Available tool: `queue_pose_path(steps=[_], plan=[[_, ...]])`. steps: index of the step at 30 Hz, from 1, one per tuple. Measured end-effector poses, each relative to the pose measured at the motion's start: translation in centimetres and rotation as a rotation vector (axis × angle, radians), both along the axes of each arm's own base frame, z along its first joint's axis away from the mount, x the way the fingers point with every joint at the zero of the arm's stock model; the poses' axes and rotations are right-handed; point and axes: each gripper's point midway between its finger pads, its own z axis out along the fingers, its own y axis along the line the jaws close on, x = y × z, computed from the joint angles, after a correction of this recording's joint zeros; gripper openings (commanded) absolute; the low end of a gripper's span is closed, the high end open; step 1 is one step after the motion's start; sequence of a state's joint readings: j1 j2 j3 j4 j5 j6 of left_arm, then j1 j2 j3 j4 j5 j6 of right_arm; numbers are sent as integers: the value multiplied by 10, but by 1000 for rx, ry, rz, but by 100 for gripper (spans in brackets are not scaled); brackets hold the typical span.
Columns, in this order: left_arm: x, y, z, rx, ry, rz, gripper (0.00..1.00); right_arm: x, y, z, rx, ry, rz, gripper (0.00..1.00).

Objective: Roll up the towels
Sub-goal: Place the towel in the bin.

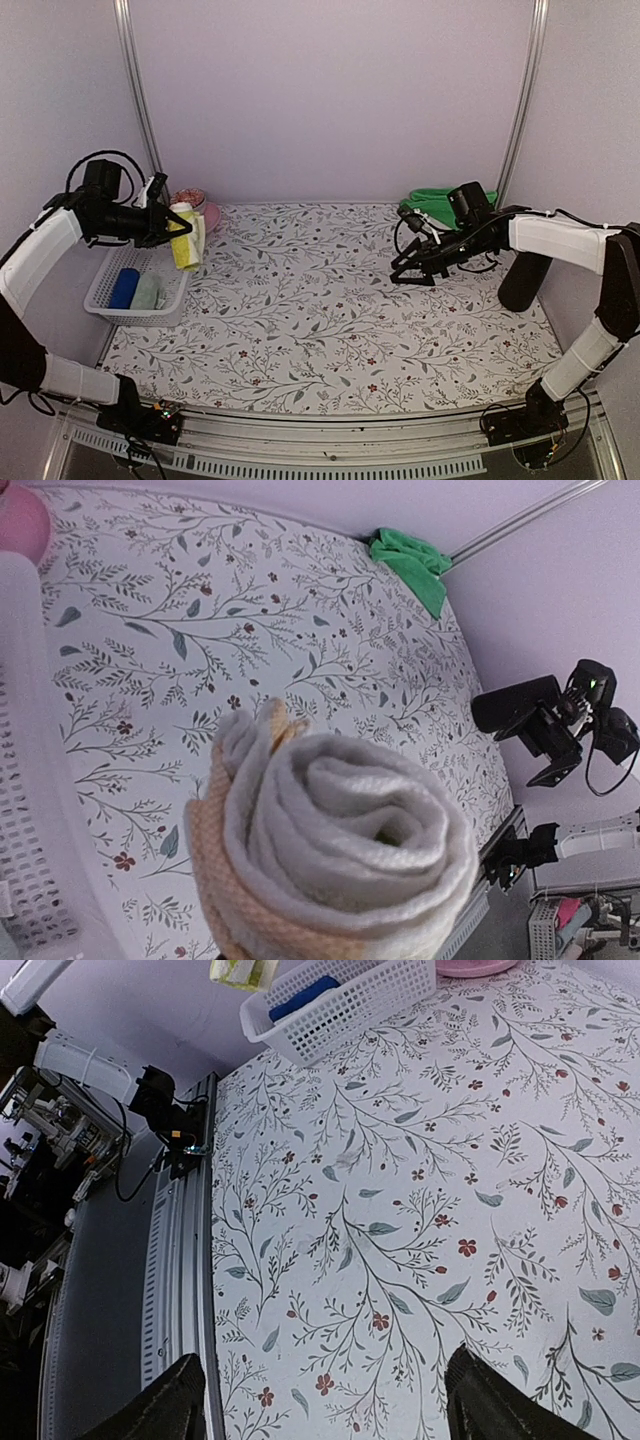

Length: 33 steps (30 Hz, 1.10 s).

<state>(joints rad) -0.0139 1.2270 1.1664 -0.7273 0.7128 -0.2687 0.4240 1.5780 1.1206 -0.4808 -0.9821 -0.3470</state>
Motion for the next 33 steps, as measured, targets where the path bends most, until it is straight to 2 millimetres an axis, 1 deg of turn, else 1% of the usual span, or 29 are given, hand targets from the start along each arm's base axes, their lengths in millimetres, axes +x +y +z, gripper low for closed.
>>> queue_pose_path(steps=[3, 5, 6, 8, 12, 16, 20, 25, 30, 33], plan=[[-4, 20, -17, -14, 66, -7, 3, -4, 4, 3, 4, -14, 17, 95], [-3, 30, -24, -32, 96, -3, 1, -6, 5, 2, 4, -15, 24, 99], [-1, 33, -25, -40, 104, -5, 0, -7, 5, 2, 4, -16, 25, 99], [6, 39, -27, -61, 120, -13, 0, -7, 5, 3, 4, -20, 25, 99], [25, 48, -30, -106, 141, -30, 0, -9, 4, 8, 11, -32, 26, 99], [43, 76, -42, -126, 170, 26, 0, -10, 4, 11, 17, -42, 26, 99], [44, 97, -56, -115, 206, 80, 0, -10, 4, 12, 20, -42, 29, 99], [43, 103, -71, -75, 253, 95, 0, -13, 4, 16, 34, -46, 38, 99], [44, 105, -96, -78, 318, 94, 0, -13, 5, 16, 37, -45, 40, 99], [43, 105, -106, -87, 352, 90, 0, -14, 4, 16, 37, -44, 40, 99]])
